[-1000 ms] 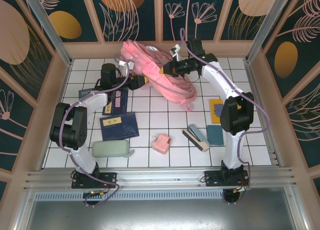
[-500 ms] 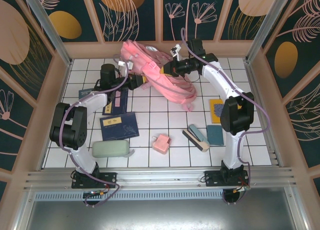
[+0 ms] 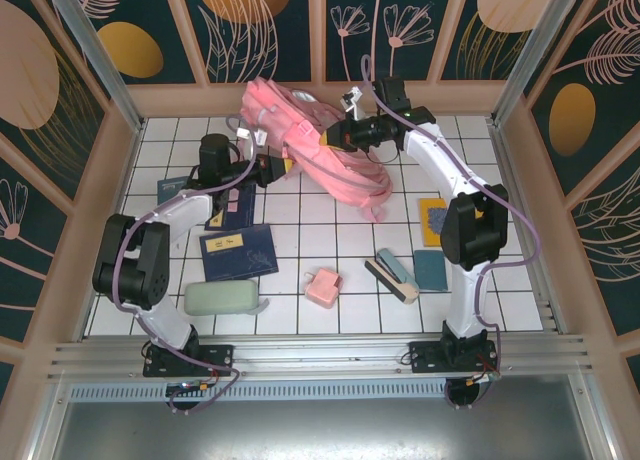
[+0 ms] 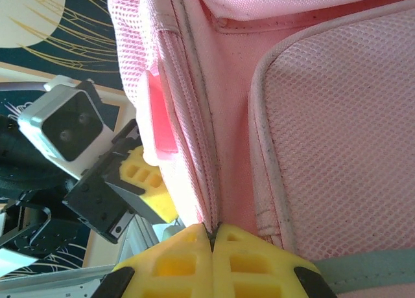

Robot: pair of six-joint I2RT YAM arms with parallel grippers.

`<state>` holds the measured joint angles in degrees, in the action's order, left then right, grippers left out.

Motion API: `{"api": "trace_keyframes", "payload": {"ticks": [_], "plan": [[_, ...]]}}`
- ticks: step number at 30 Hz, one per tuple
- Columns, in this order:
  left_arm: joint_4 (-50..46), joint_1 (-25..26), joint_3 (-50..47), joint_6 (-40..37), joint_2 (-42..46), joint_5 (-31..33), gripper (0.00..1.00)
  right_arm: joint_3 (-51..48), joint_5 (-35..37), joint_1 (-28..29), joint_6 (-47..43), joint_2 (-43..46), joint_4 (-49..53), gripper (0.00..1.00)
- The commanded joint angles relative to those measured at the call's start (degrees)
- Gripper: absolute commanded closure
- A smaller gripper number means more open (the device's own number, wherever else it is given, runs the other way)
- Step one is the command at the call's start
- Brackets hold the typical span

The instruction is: Pack the student bag

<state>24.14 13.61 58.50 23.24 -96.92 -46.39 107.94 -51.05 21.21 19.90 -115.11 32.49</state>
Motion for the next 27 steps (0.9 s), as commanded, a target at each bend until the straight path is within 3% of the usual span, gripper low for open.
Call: {"api": "trace_keyframes", "payload": {"ticks": [1, 7, 14, 27], "plan": [[0.2, -0.2, 0.2, -1.9, 2.3, 1.3, 1.0, -1.0, -0.4, -0.2, -0.8, 2.8, -2.7, 1.0], [-0.3, 0.2, -0.5, -1.6, 2.2, 0.4, 1.0, -1.8, 0.1, -0.2, -0.6, 2.9, -3.6, 1.0], [-0.1, 3.9, -2.3, -1.5, 2.0, 1.1, 1.0, -2.0, 0.3, -0.2, 0.7, 2.2, -5.1, 1.0], [6.0, 7.2, -9.2, 4.4, 5.3, 3.4, 1.0, -2.3, 1.9, -0.2, 1.0, 1.9, -5.3, 1.0]]}}
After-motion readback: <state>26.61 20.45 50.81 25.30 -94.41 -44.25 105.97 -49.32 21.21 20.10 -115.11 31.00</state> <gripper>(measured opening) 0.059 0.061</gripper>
